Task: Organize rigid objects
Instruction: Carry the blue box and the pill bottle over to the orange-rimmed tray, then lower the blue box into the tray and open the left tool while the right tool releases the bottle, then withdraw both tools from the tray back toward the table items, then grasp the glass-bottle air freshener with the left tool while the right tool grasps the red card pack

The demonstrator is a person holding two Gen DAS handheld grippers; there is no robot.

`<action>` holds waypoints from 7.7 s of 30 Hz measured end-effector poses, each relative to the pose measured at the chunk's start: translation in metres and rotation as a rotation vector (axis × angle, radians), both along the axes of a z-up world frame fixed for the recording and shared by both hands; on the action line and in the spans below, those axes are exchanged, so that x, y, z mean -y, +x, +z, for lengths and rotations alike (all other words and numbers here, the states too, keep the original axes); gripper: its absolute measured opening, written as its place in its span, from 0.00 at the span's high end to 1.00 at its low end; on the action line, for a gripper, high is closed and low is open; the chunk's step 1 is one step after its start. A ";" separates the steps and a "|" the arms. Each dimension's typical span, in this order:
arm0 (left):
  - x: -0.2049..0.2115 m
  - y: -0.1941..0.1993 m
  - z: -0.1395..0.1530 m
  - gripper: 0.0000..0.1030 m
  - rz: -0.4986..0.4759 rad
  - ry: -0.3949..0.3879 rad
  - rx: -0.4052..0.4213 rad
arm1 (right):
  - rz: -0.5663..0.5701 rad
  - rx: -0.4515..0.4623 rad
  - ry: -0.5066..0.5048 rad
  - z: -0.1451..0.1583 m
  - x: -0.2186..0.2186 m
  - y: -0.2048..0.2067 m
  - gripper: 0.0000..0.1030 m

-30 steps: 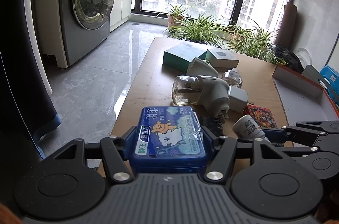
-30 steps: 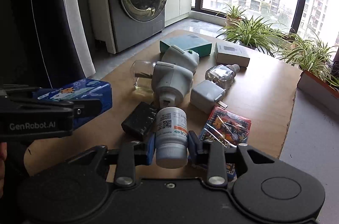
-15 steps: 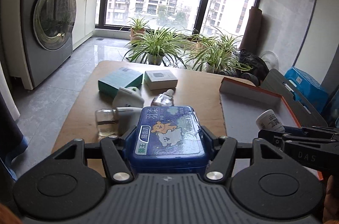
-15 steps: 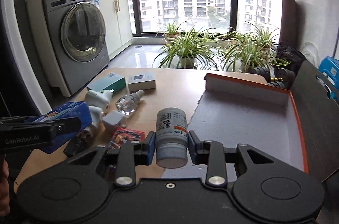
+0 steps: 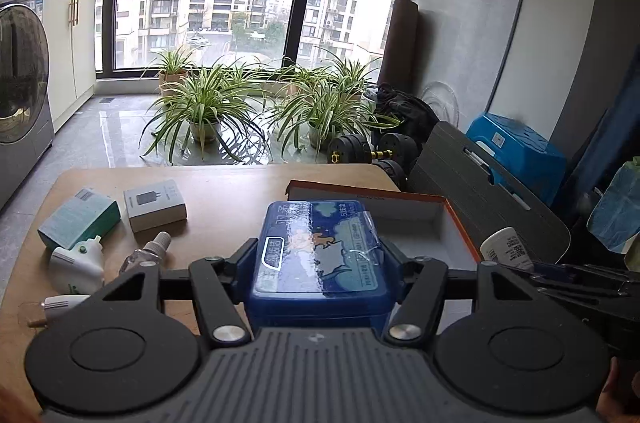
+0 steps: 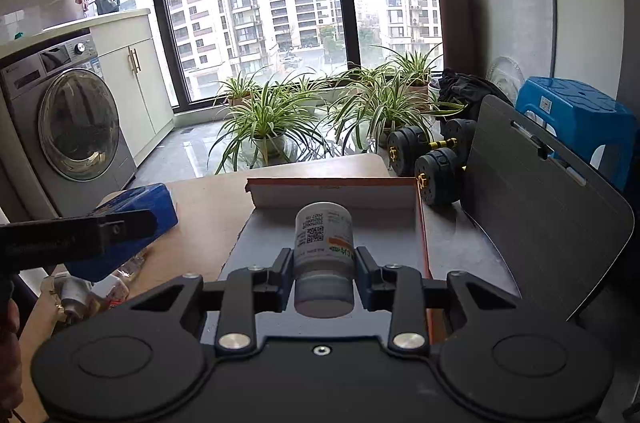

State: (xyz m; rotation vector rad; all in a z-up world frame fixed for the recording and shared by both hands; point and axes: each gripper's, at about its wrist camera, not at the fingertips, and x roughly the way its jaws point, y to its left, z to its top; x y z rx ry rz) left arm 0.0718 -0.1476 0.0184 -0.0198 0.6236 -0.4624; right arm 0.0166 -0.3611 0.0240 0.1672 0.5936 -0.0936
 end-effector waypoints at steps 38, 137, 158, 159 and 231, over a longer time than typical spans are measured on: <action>0.071 0.084 -0.037 0.39 -0.046 0.116 -0.050 | -0.013 -0.049 0.039 -0.040 0.041 0.102 0.61; -0.036 -0.009 -0.025 0.03 0.105 0.069 0.039 | -0.277 0.052 -0.190 -0.065 0.055 0.120 0.16; -0.148 -0.073 -0.016 0.00 0.405 0.050 0.015 | 0.121 0.161 -0.169 -0.014 -0.046 0.077 0.12; -0.150 -0.073 -0.019 0.00 0.407 0.046 0.003 | 0.144 0.134 -0.151 -0.015 -0.056 0.069 0.12; -0.229 0.017 -0.077 0.04 0.336 -0.099 -0.165 | 0.428 -0.172 -0.059 -0.073 -0.210 0.022 0.07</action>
